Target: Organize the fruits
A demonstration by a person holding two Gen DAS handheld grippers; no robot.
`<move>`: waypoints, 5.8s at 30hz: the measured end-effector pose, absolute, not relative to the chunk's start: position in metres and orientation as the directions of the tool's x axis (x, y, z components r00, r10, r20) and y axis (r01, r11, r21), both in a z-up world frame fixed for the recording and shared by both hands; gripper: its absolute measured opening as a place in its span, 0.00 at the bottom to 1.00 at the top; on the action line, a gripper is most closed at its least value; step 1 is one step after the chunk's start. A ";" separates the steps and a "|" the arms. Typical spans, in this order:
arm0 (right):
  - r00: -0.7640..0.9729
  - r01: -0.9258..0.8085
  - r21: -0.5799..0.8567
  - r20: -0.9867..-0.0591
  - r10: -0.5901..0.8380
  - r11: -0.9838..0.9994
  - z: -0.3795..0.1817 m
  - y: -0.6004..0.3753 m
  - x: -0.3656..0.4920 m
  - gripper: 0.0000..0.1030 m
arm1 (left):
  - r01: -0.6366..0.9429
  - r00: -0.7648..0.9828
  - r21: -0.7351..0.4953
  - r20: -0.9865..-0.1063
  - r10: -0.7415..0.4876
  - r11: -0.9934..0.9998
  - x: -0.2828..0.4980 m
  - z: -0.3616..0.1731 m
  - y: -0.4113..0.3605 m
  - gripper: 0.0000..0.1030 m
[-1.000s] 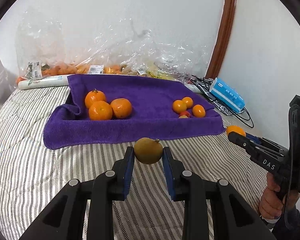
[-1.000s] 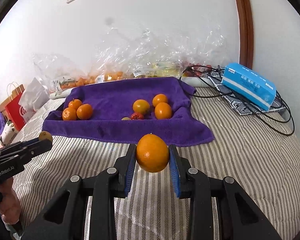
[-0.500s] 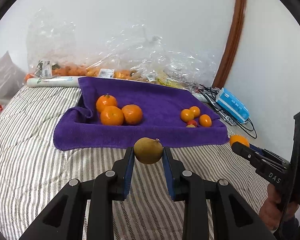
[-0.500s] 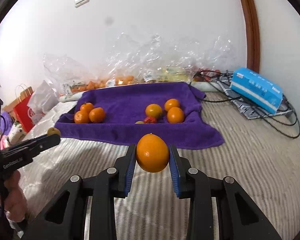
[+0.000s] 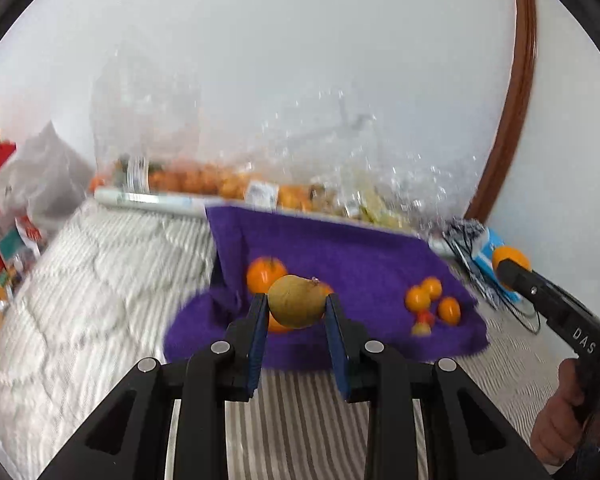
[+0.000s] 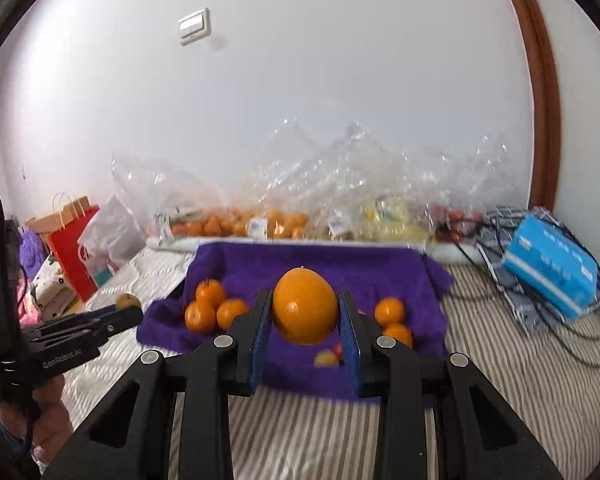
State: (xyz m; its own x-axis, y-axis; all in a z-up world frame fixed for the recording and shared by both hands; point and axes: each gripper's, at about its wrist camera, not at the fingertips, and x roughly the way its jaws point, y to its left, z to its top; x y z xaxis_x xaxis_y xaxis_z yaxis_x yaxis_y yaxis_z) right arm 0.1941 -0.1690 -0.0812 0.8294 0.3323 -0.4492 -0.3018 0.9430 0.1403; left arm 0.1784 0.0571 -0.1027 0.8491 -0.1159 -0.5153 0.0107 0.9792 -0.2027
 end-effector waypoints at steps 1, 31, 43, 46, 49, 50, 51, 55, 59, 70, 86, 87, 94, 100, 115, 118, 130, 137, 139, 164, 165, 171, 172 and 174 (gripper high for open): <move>0.831 -0.306 0.144 -0.441 0.338 0.941 -0.079 -0.168 0.200 0.31 | 0.010 0.854 -0.201 -0.509 -0.113 0.980 0.182 -0.099 0.058 0.26; 0.720 -0.329 0.228 -0.568 0.400 0.916 -0.140 -0.163 0.288 0.31 | -0.105 0.844 -0.424 -0.517 -0.145 0.900 0.268 -0.146 0.101 0.26; 0.651 -0.370 0.152 -0.661 0.373 0.917 -0.167 -0.137 0.292 0.31 | -0.041 0.819 -0.431 -0.531 -0.217 0.901 0.276 -0.154 0.088 0.26; 0.643 -0.371 0.141 -0.674 0.363 0.918 -0.171 -0.135 0.292 0.31 | -0.026 0.811 -0.421 -0.539 -0.227 0.907 0.278 -0.157 0.082 0.26; 0.635 -0.368 0.135 -0.686 0.355 0.920 -0.173 -0.134 0.293 0.31 | -0.006 0.804 -0.428 -0.539 -0.251 0.904 0.279 -0.158 0.079 0.26; 0.633 -0.367 0.135 -0.688 0.354 0.920 -0.174 -0.134 0.294 0.31 | 0.005 0.804 -0.428 -0.536 -0.258 0.904 0.278 -0.158 0.078 0.26; 0.632 -0.368 0.136 -0.690 0.354 0.920 -0.174 -0.134 0.294 0.31 | 0.011 0.802 -0.428 -0.535 -0.263 0.904 0.278 -0.158 0.077 0.26; 0.629 -0.368 0.140 -0.691 0.357 0.919 -0.175 -0.134 0.295 0.31 | 0.034 0.800 -0.411 -0.535 -0.271 0.911 0.277 -0.157 0.072 0.26; 0.633 -0.367 0.153 -0.682 0.367 0.918 -0.174 -0.136 0.294 0.33 | 0.029 0.803 -0.385 -0.541 -0.251 0.922 0.277 -0.155 0.068 0.26; 0.685 -0.353 0.173 -0.622 0.380 0.920 -0.159 -0.145 0.286 0.49 | -0.001 0.811 -0.282 -0.562 -0.165 0.959 0.276 -0.154 0.058 0.27; 0.735 -0.285 0.193 -0.585 0.343 0.939 -0.145 -0.161 0.285 0.56 | -0.061 0.837 -0.300 -0.535 -0.115 0.952 0.272 -0.148 0.069 0.45; 0.739 -0.282 0.189 -0.582 0.339 0.941 -0.144 -0.162 0.285 0.56 | -0.061 0.836 -0.297 -0.537 -0.114 0.953 0.271 -0.148 0.068 0.47; 0.770 -0.260 0.152 -0.563 0.300 0.953 -0.138 -0.162 0.280 0.65 | -0.061 0.832 -0.274 -0.545 -0.102 0.960 0.269 -0.148 0.060 0.53; 0.763 -0.266 0.116 -0.582 0.283 0.957 -0.141 -0.156 0.282 0.65 | -0.058 0.833 -0.272 -0.543 -0.104 0.960 0.268 -0.147 0.059 0.54; 0.769 -0.196 0.124 -0.597 0.230 0.973 -0.111 -0.164 0.272 0.66 | -0.075 0.792 -0.220 -0.606 -0.076 0.973 0.256 -0.120 0.054 0.56; 0.785 -0.172 0.101 -0.587 0.198 0.980 -0.093 -0.166 0.253 0.66 | -0.061 0.788 -0.190 -0.611 -0.069 0.980 0.237 -0.107 0.048 0.63; 0.799 -0.082 0.078 -0.591 0.112 0.994 -0.041 -0.168 0.144 0.71 | -0.063 0.817 -0.091 -0.576 -0.001 0.994 0.134 -0.060 0.037 0.84; 0.842 -0.045 0.058 -0.535 0.070 0.997 -0.020 -0.182 0.077 0.96 | -0.058 0.844 -0.028 -0.535 0.034 0.998 0.084 -0.042 0.021 0.84; 0.833 -0.048 0.027 -0.550 0.055 0.999 -0.018 -0.183 0.068 1.00 | -0.060 0.845 -0.018 -0.534 0.041 0.998 0.074 -0.038 0.016 0.85; 0.854 -0.010 0.055 -0.520 0.037 0.998 -0.003 -0.203 0.006 1.00 | -0.041 0.865 -0.008 -0.500 0.032 0.999 0.022 -0.017 -0.006 0.87; 0.853 -0.010 0.051 -0.520 0.036 0.999 -0.003 -0.202 0.006 1.00 | -0.042 0.865 -0.010 -0.501 0.031 0.999 0.022 -0.017 -0.005 0.87; 0.855 -0.010 0.047 -0.517 0.033 0.999 -0.002 -0.201 0.005 1.00 | -0.047 0.865 -0.006 -0.500 0.037 0.999 0.021 -0.016 -0.004 0.87; 0.855 -0.010 0.047 -0.517 0.033 0.999 -0.002 -0.201 0.005 1.00 | -0.049 0.865 -0.006 -0.500 0.039 0.999 0.021 -0.016 -0.004 0.87; 0.855 -0.010 0.047 -0.517 0.032 0.999 -0.002 -0.201 0.005 1.00 | -0.048 0.865 -0.007 -0.500 0.038 0.999 0.021 -0.016 -0.003 0.87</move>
State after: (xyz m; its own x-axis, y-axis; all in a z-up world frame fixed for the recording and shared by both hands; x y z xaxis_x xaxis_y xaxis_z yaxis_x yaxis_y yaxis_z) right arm 0.0049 -0.2009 -0.0015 0.8553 0.0325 -0.5171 -0.0098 0.9989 0.0465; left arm 0.0208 -0.0030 -0.0161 0.8651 0.0377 -0.5001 -0.0478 0.9988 -0.0073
